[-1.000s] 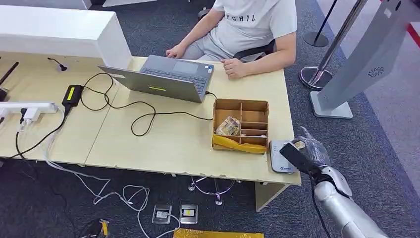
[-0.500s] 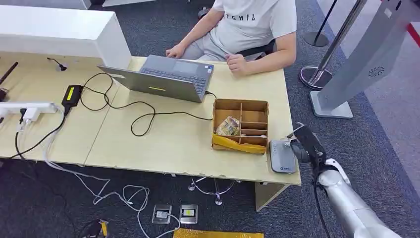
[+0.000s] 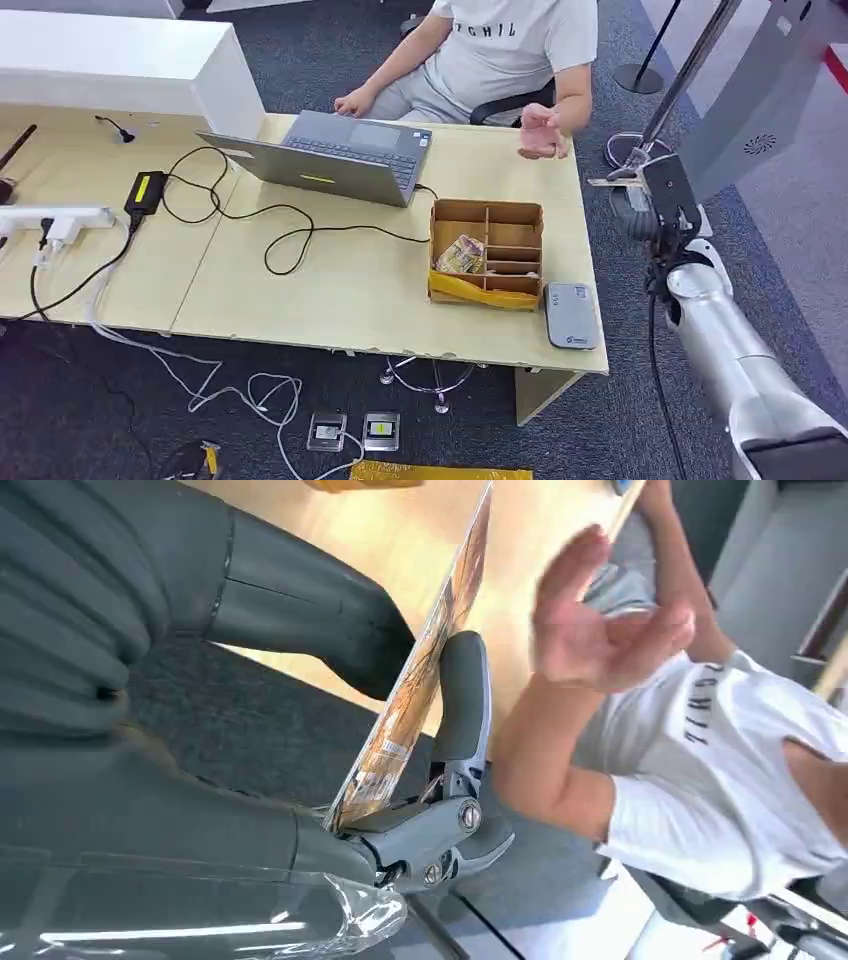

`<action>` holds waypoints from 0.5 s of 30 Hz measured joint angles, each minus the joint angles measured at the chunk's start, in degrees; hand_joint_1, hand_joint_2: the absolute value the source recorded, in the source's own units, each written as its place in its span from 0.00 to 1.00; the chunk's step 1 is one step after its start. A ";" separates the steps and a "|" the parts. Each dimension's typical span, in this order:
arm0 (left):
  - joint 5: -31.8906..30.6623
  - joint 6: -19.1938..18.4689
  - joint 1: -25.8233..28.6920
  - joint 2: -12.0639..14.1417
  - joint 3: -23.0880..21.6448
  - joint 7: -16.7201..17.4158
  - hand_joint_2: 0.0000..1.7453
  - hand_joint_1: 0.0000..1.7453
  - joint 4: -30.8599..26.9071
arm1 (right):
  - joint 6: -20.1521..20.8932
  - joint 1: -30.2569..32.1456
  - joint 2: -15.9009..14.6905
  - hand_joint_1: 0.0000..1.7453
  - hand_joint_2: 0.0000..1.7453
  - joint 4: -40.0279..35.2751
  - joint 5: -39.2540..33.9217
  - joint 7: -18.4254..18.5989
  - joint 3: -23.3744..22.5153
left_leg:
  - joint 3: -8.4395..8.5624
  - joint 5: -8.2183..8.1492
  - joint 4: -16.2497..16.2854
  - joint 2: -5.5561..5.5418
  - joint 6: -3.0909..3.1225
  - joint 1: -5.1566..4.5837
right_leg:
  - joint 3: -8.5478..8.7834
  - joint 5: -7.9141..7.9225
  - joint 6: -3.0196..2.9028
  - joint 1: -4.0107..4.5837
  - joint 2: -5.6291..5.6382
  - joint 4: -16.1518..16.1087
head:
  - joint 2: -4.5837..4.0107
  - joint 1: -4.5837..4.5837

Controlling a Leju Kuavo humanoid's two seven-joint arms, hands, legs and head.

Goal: Pass the card to the sensor for recognition and then transmit it.

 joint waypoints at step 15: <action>-1.44 -0.04 -1.28 -0.28 0.00 0.00 0.00 0.00 0.00 | -3.21 -0.63 3.83 1.00 1.00 1.20 0.85 -0.83 0.11 | -0.01 0.00 0.00 0.00 0.00 0.01 | -0.01 0.00 0.00 0.01 0.01 0.01 | 0.02 0.02</action>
